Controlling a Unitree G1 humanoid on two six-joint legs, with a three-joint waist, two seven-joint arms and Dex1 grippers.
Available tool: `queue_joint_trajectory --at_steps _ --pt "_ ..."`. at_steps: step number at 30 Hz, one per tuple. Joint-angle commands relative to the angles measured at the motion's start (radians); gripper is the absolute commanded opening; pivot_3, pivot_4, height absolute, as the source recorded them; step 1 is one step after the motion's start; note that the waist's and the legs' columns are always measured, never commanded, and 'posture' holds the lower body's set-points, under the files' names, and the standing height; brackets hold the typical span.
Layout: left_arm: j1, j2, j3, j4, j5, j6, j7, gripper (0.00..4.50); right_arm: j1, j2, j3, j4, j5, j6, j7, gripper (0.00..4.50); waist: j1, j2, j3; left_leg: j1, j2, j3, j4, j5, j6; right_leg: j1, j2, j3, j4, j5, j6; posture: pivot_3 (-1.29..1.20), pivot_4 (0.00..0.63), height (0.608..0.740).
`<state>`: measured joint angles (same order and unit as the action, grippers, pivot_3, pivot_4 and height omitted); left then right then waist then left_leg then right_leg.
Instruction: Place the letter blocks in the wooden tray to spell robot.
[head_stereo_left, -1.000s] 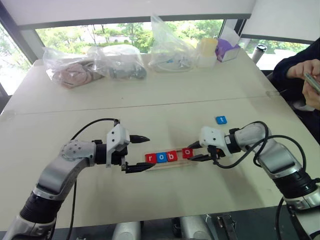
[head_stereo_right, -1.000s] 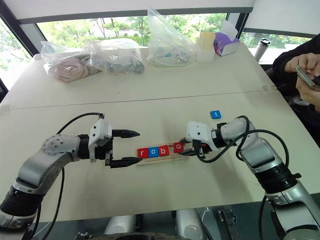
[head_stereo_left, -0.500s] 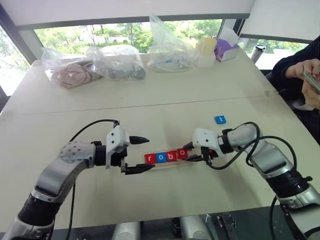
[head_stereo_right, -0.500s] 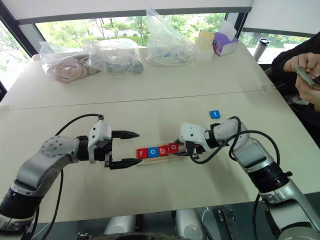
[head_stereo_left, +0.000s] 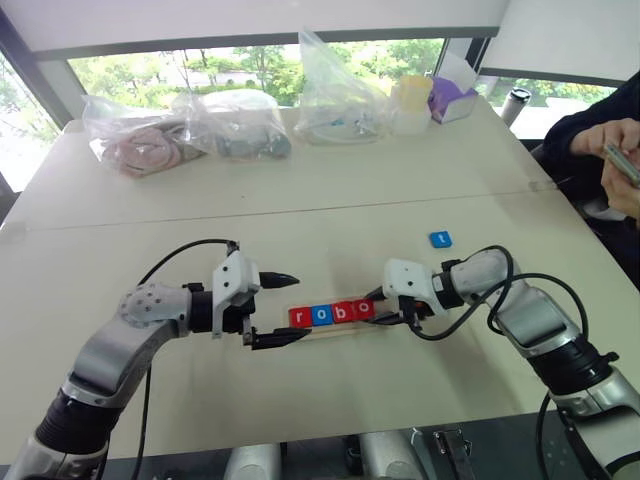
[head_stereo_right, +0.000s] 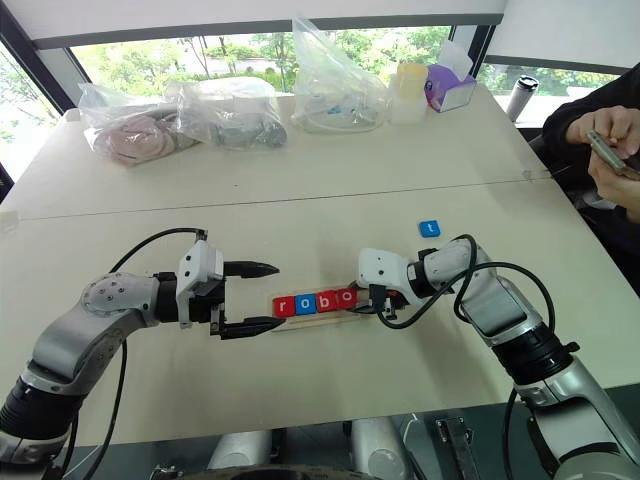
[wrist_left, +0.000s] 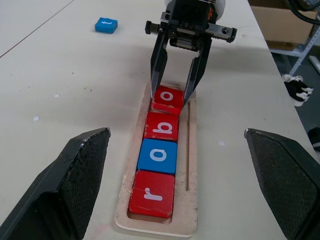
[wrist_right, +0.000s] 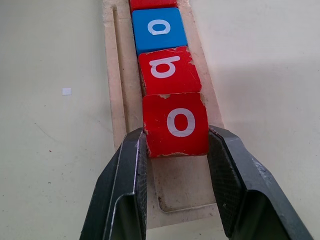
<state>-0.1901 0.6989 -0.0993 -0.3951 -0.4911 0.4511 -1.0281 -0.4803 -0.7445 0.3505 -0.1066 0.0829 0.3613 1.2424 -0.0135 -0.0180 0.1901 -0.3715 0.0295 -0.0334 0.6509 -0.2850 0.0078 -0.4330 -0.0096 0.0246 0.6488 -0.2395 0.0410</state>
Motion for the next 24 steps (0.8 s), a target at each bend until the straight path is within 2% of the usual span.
queue_joint_trajectory --at_steps 1,4,17,19,24 --pt "0.002 0.003 0.025 -0.031 -0.016 -0.004 0.003 4.50 -0.023 0.004 -0.010 -0.026 0.010 0.002 0.006 3.00 0.000 0.000 0.000 0.000 0.000 0.000 0.000 0.000 0.000 0.000 0.000 0.000 0.000 0.000 0.000 0.00 0.150 0.740" --pt "0.002 0.003 0.025 -0.031 -0.017 -0.004 0.004 4.50 -0.023 0.007 -0.009 -0.037 0.014 0.011 0.008 4.44 0.000 0.000 0.000 0.000 0.000 0.000 0.000 0.000 0.000 0.000 0.000 0.000 0.000 0.000 0.000 0.00 0.150 0.740" --pt "0.001 0.001 0.019 -0.031 -0.017 -0.002 0.007 4.50 -0.067 0.019 -0.107 -0.010 0.039 0.031 -0.070 4.44 0.000 0.000 0.000 0.000 0.000 0.000 0.000 0.000 0.000 0.000 0.000 0.000 0.000 0.000 0.000 0.00 0.150 0.740" --pt "0.002 0.000 0.020 -0.032 -0.017 -0.002 0.008 4.50 -0.092 0.040 -0.193 0.077 0.018 0.073 -0.208 4.44 0.000 0.000 0.000 0.000 0.000 0.000 0.000 0.000 0.000 0.000 0.000 0.000 0.000 0.000 0.000 0.00 0.150 0.740" --pt "0.012 0.001 0.020 -0.033 -0.017 -0.006 0.004 4.50 -0.113 0.073 -0.314 0.219 -0.049 0.184 -0.495 4.44 0.002 0.000 0.000 0.000 0.000 0.000 0.000 0.000 -0.001 0.000 -0.001 0.000 0.000 0.000 -0.001 0.00 0.150 0.740"
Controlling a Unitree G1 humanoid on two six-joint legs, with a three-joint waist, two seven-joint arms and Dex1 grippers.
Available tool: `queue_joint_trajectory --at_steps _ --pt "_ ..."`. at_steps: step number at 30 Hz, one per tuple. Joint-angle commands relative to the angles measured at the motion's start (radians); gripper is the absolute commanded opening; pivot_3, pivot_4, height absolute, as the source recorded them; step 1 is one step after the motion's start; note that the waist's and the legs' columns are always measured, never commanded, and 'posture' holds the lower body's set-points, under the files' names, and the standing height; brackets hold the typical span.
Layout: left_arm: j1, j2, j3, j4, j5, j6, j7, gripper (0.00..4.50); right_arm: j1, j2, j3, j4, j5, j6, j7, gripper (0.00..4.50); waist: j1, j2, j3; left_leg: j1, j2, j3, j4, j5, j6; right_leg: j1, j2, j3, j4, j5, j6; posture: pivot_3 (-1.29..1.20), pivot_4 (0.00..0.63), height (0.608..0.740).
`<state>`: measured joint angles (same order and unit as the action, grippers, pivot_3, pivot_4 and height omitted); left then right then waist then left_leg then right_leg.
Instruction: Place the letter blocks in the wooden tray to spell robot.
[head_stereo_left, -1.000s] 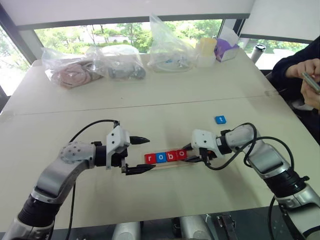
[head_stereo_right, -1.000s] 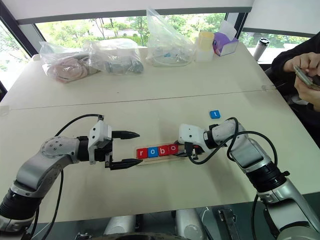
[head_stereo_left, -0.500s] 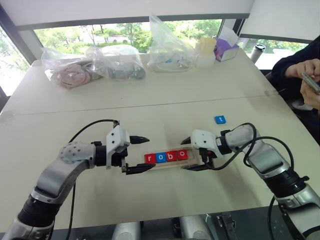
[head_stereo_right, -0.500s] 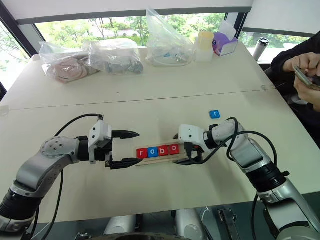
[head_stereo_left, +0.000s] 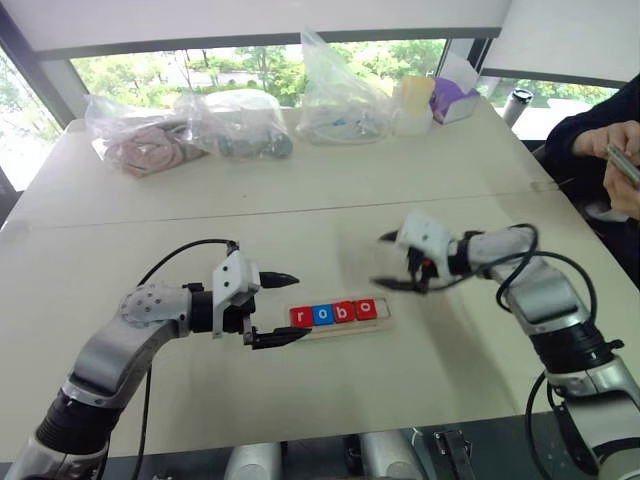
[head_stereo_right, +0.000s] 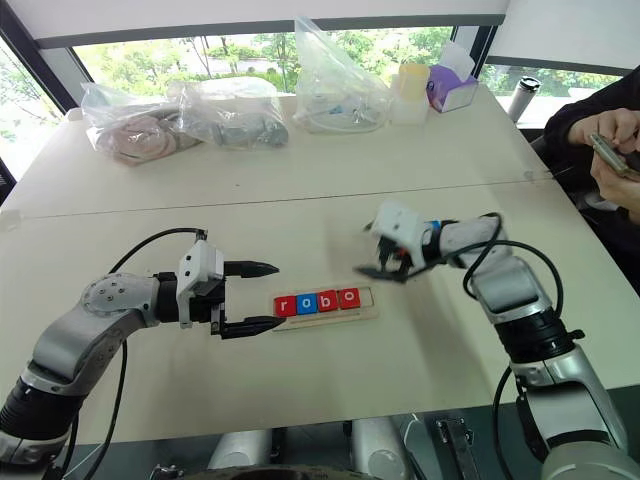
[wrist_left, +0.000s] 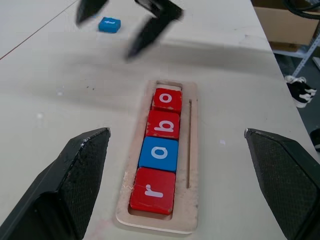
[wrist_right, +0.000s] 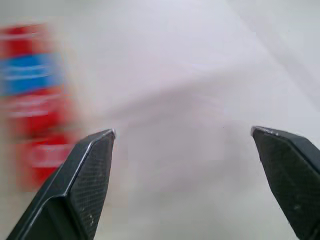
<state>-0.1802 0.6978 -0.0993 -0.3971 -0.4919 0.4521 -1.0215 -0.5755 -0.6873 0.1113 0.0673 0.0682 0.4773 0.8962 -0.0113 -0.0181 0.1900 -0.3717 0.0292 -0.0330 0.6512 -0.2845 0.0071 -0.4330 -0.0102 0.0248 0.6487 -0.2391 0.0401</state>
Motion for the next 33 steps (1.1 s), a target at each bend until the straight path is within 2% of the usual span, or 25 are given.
queue_joint_trajectory --at_steps 1,12,16,20,24,27,31,33 --pt "0.001 0.001 0.019 -0.030 -0.015 -0.008 -0.003 4.50 -0.018 0.022 -0.088 0.055 -0.045 0.092 -0.192 4.44 -0.001 0.000 0.000 0.000 0.000 0.000 0.000 0.000 0.000 0.000 0.000 0.000 0.000 0.000 0.000 0.00 0.150 0.740" --pt "-0.035 -0.001 0.006 0.001 -0.005 -0.015 -0.027 4.50 -0.004 0.137 -0.186 0.113 -0.049 0.324 -0.465 4.44 -0.005 0.001 0.000 0.000 0.000 0.000 -0.001 0.000 0.000 0.000 0.001 0.000 0.001 0.000 0.000 0.00 0.150 0.740" --pt "-0.035 0.000 0.007 0.002 -0.004 -0.016 -0.029 4.50 -0.013 0.180 -0.236 0.137 -0.014 0.404 -0.509 4.44 -0.005 0.001 0.000 0.000 0.000 0.000 -0.001 0.000 0.000 0.000 0.001 0.000 0.000 0.000 0.001 0.00 0.150 0.740" --pt "-0.030 0.000 0.007 -0.003 -0.003 -0.013 -0.025 4.50 -0.004 0.208 -0.265 0.098 0.022 0.491 -0.526 3.28 -0.003 0.001 -0.001 0.000 0.000 0.000 0.000 0.000 0.000 0.001 0.001 0.000 0.000 0.000 0.000 0.00 0.150 0.740" --pt "-0.028 -0.003 0.004 -0.004 -0.002 -0.013 -0.022 4.50 0.019 0.236 -0.294 0.021 0.062 0.589 -0.553 1.20 -0.001 0.001 -0.001 0.000 0.000 0.000 0.000 0.000 0.000 0.001 0.001 0.000 0.000 0.000 0.001 0.00 0.150 0.740" --pt "-0.030 -0.006 0.001 -0.001 -0.001 -0.015 -0.023 4.50 0.052 0.260 -0.321 -0.101 0.095 0.711 -0.577 1.18 -0.001 0.001 -0.001 0.000 0.000 0.000 -0.001 0.000 0.000 0.001 0.001 0.000 0.000 0.000 0.001 0.00 0.150 0.740" --pt "-0.031 -0.012 -0.006 0.005 0.001 -0.018 -0.026 4.50 0.181 0.326 -0.363 -0.442 0.130 1.024 -0.621 1.18 -0.001 0.001 -0.001 0.000 0.000 -0.002 -0.002 0.000 0.000 0.000 0.001 0.000 0.000 0.000 0.001 0.00 0.150 0.740" --pt "-0.031 -0.013 -0.007 0.006 0.001 -0.018 -0.030 4.50 0.246 0.367 -0.369 -0.574 0.142 1.117 -0.639 1.18 -0.002 0.001 -0.002 0.000 0.001 -0.003 -0.002 0.000 0.000 0.000 0.001 -0.001 0.000 0.000 0.002 0.00 0.150 0.740"
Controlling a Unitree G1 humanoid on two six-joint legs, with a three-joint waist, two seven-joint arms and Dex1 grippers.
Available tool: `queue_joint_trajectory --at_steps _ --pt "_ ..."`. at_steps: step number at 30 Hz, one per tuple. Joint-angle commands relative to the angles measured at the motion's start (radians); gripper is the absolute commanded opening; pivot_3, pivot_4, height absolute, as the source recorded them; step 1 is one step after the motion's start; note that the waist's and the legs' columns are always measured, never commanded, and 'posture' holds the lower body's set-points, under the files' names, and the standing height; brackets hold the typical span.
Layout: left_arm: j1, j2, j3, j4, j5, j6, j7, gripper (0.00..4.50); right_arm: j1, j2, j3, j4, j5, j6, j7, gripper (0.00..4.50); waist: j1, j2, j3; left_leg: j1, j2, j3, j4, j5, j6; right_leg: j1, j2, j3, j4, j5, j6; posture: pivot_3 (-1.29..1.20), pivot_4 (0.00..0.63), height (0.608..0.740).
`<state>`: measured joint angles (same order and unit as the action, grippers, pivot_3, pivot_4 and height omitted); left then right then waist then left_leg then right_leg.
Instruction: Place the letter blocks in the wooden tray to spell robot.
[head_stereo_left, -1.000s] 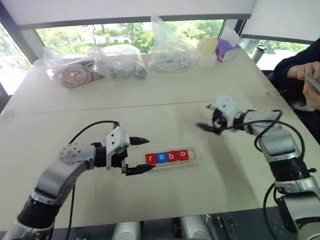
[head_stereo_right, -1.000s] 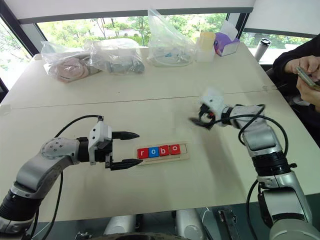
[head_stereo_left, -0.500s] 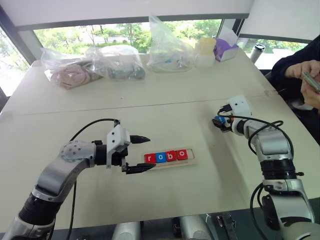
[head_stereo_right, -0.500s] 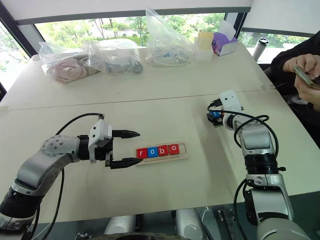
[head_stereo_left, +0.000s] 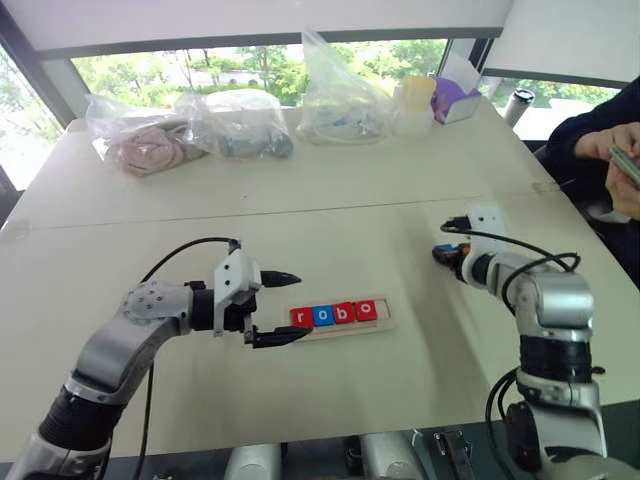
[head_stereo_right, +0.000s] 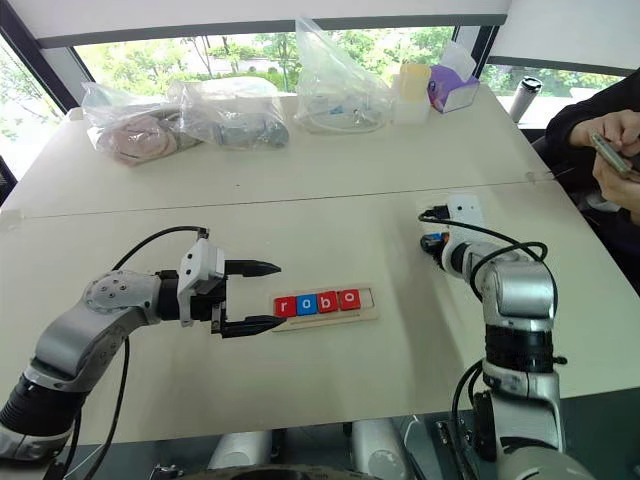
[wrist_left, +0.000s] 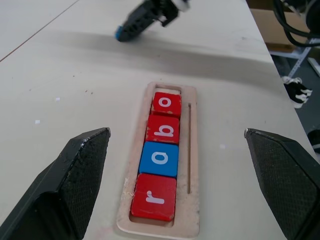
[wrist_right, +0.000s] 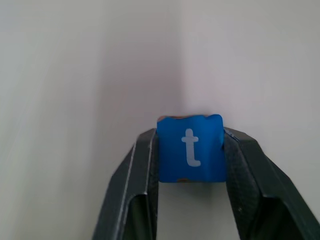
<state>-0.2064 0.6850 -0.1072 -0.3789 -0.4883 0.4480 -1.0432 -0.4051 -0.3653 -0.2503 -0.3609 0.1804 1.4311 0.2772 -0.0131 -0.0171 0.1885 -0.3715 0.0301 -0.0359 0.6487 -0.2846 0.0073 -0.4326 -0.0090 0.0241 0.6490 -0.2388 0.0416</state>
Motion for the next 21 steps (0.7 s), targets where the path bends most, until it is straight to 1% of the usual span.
queue_joint_trajectory --at_steps 1,3,5,6,10,12,13,16,17,19,21 --pt "-0.005 0.000 0.000 -0.011 -0.002 -0.015 -0.010 4.50 0.113 0.067 -0.010 -0.200 0.042 0.179 -0.027 1.18 -0.001 0.000 -0.001 0.000 0.000 0.000 0.000 0.000 0.000 0.000 0.000 0.000 0.000 0.000 0.000 0.00 0.150 0.740" --pt "-0.007 -0.002 -0.003 -0.006 -0.001 -0.017 -0.013 4.50 0.202 0.109 -0.011 -0.308 0.067 0.183 -0.045 1.18 -0.001 0.000 -0.002 0.000 0.000 0.000 0.000 0.000 0.000 0.000 0.000 0.000 0.000 0.000 0.000 0.00 0.150 0.740" --pt "-0.008 -0.003 -0.006 -0.004 -0.002 -0.016 -0.019 4.50 0.256 0.145 -0.017 -0.369 0.084 0.183 -0.068 1.18 -0.002 -0.001 -0.002 0.001 0.000 0.000 0.000 0.000 0.000 0.000 0.000 -0.001 0.000 -0.002 -0.002 0.00 0.150 0.740" --pt "-0.009 -0.003 -0.007 -0.003 -0.002 -0.016 -0.022 4.50 0.269 0.162 -0.022 -0.386 0.090 0.183 -0.080 1.18 -0.003 -0.001 -0.002 0.001 0.000 0.000 0.000 0.000 0.000 0.000 0.000 -0.001 0.000 -0.004 0.000 0.00 0.150 0.740" --pt "-0.015 -0.006 -0.013 0.006 0.001 -0.019 -0.030 4.50 0.262 0.195 -0.037 -0.398 0.109 0.183 -0.120 1.18 -0.006 -0.001 -0.003 0.001 0.000 0.001 0.000 0.000 0.000 0.000 0.000 0.000 0.000 -0.004 0.000 0.00 0.150 0.740" --pt "-0.021 -0.007 -0.015 0.011 0.002 -0.019 -0.031 4.50 0.244 0.177 -0.033 -0.393 0.123 0.183 -0.119 2.21 -0.006 -0.001 -0.003 0.001 0.000 0.001 0.000 0.000 0.000 0.000 0.000 -0.001 0.000 -0.005 0.000 0.00 0.150 0.740" --pt "-0.024 -0.008 -0.015 0.014 0.002 -0.020 -0.032 4.50 0.235 0.145 -0.021 -0.392 0.134 0.183 -0.106 2.61 -0.007 -0.001 -0.003 0.001 0.000 0.001 0.000 0.000 0.000 0.000 0.000 0.000 -0.001 -0.005 0.000 0.00 0.150 0.740" --pt "-0.028 -0.010 -0.015 0.017 0.004 -0.021 -0.032 4.50 0.203 -0.042 0.058 -0.402 0.194 0.183 -0.010 4.21 -0.006 -0.001 -0.002 0.001 0.000 0.001 0.000 0.000 0.000 0.000 0.000 0.000 -0.001 -0.005 0.000 0.00 0.150 0.740" --pt "-0.027 -0.010 -0.015 0.016 0.005 -0.021 -0.032 4.50 0.193 -0.101 0.077 -0.400 0.215 0.182 0.028 4.39 -0.005 0.000 -0.002 0.000 0.000 0.002 0.000 0.000 0.000 0.000 -0.001 0.000 -0.001 -0.005 0.000 0.00 0.150 0.740" --pt "-0.025 -0.010 -0.013 0.014 0.006 -0.021 -0.030 4.50 0.182 -0.215 0.106 -0.380 0.256 0.142 0.111 4.39 -0.004 0.000 -0.002 0.000 -0.001 0.002 0.001 0.000 0.000 0.000 -0.001 0.000 -0.002 -0.005 0.000 0.00 0.150 0.740" --pt "-0.021 -0.010 -0.012 0.011 0.006 -0.021 -0.027 4.50 0.179 -0.343 0.141 -0.346 0.274 0.007 0.222 4.39 -0.004 0.000 -0.001 0.000 -0.001 0.002 0.000 0.000 0.000 0.000 -0.001 0.000 -0.002 -0.005 0.000 0.00 0.150 0.740"
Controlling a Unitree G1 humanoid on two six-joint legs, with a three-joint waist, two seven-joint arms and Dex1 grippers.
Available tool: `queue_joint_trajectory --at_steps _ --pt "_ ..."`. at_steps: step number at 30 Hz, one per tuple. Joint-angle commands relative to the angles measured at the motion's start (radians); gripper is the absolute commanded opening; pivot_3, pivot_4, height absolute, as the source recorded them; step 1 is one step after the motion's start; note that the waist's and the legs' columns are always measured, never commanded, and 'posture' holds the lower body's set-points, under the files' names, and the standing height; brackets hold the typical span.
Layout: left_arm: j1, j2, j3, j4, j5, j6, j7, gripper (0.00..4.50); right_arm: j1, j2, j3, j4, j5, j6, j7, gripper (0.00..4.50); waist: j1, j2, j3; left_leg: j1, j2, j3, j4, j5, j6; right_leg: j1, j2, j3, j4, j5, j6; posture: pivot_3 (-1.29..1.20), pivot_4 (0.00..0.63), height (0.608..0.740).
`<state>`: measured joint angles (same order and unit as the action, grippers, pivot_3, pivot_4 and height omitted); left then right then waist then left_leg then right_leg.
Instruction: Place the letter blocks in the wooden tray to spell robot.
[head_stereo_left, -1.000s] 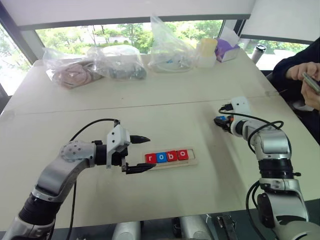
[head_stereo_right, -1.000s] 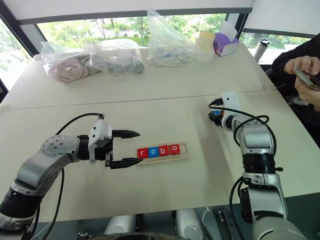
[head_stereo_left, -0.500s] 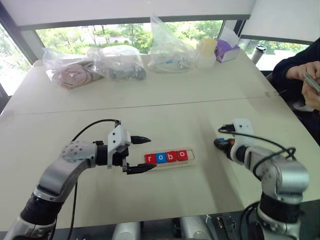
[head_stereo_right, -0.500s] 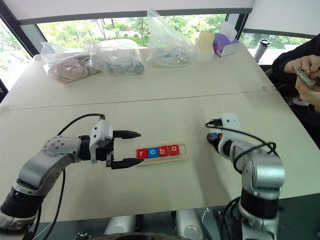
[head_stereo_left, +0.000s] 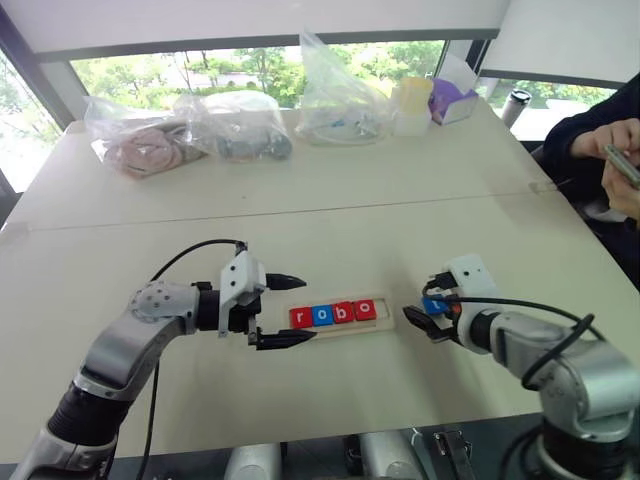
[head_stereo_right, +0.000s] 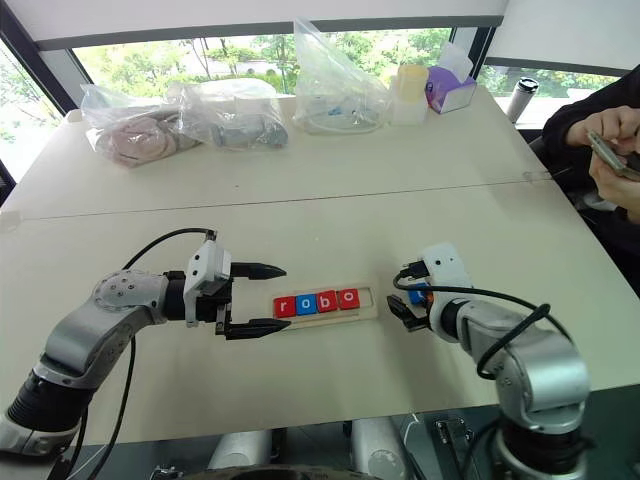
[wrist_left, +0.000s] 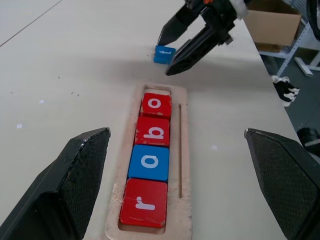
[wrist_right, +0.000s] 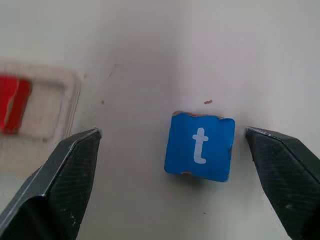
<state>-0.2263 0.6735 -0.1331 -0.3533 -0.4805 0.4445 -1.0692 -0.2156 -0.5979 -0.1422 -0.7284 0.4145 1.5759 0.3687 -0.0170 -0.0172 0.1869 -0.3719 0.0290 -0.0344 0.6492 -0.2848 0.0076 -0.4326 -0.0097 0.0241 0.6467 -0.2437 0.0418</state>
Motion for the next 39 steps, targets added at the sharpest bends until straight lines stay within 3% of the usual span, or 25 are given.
queue_joint_trajectory --at_steps 1,6,12,26,29,33,34,39 --pt "0.001 0.001 0.014 -0.017 -0.001 -0.017 0.002 4.50 -0.008 -0.173 0.049 0.043 0.043 -0.220 0.197 4.39 0.000 0.000 0.000 0.000 0.000 0.000 0.000 0.000 0.000 0.000 0.000 0.000 0.000 0.000 0.000 0.00 0.150 0.740" --pt "0.002 -0.002 0.015 -0.024 0.001 -0.014 0.014 4.50 0.055 -0.412 0.139 0.210 -0.074 -0.766 0.497 4.39 0.000 -0.001 0.001 0.000 0.000 0.001 0.000 0.000 0.000 0.000 0.000 0.000 -0.001 -0.001 0.001 0.00 0.150 0.740" --pt "0.013 -0.003 0.025 -0.033 -0.001 -0.017 0.026 4.50 0.021 -0.440 0.213 0.519 -0.148 -1.203 0.768 4.39 -0.002 -0.002 0.002 0.000 0.000 0.001 0.000 0.000 0.000 0.000 0.000 0.001 0.000 0.000 0.002 0.00 0.150 0.740" --pt "0.017 0.009 0.039 -0.040 -0.007 -0.016 0.030 4.50 -0.145 -0.359 0.300 0.885 -0.250 -1.466 0.942 4.39 0.003 -0.001 0.003 0.001 0.000 0.002 0.001 0.000 0.000 0.000 0.000 0.001 0.001 0.003 -0.001 0.00 0.150 0.740" --pt "0.018 0.010 0.040 -0.040 -0.006 -0.017 0.030 4.50 -0.157 -0.351 0.304 0.913 -0.258 -1.485 0.959 3.48 0.004 -0.001 0.003 0.001 0.000 0.001 0.001 0.000 0.000 0.000 0.000 0.001 0.001 0.003 -0.001 0.00 0.150 0.740" --pt "0.020 0.012 0.042 -0.042 -0.008 -0.015 0.032 4.50 -0.174 -0.340 0.307 0.921 -0.268 -1.484 0.964 1.44 0.003 -0.001 0.003 0.001 0.000 0.001 0.002 0.000 0.000 0.001 0.000 0.001 0.001 0.003 -0.001 0.00 0.150 0.740" --pt "0.021 0.012 0.043 -0.043 -0.008 -0.015 0.032 4.50 -0.180 -0.337 0.306 0.918 -0.277 -1.485 0.956 1.12 0.003 -0.001 0.003 0.001 0.000 0.001 0.002 0.000 0.000 0.001 0.000 0.001 0.001 0.003 -0.001 0.00 0.150 0.740" --pt "0.021 0.013 0.044 -0.043 -0.008 -0.013 0.033 4.50 -0.197 -0.322 0.302 0.821 -0.267 -1.452 0.959 1.12 0.002 -0.001 0.003 0.001 0.000 0.001 0.002 0.000 0.000 0.001 0.000 0.001 0.002 0.004 -0.001 0.00 0.150 0.740"
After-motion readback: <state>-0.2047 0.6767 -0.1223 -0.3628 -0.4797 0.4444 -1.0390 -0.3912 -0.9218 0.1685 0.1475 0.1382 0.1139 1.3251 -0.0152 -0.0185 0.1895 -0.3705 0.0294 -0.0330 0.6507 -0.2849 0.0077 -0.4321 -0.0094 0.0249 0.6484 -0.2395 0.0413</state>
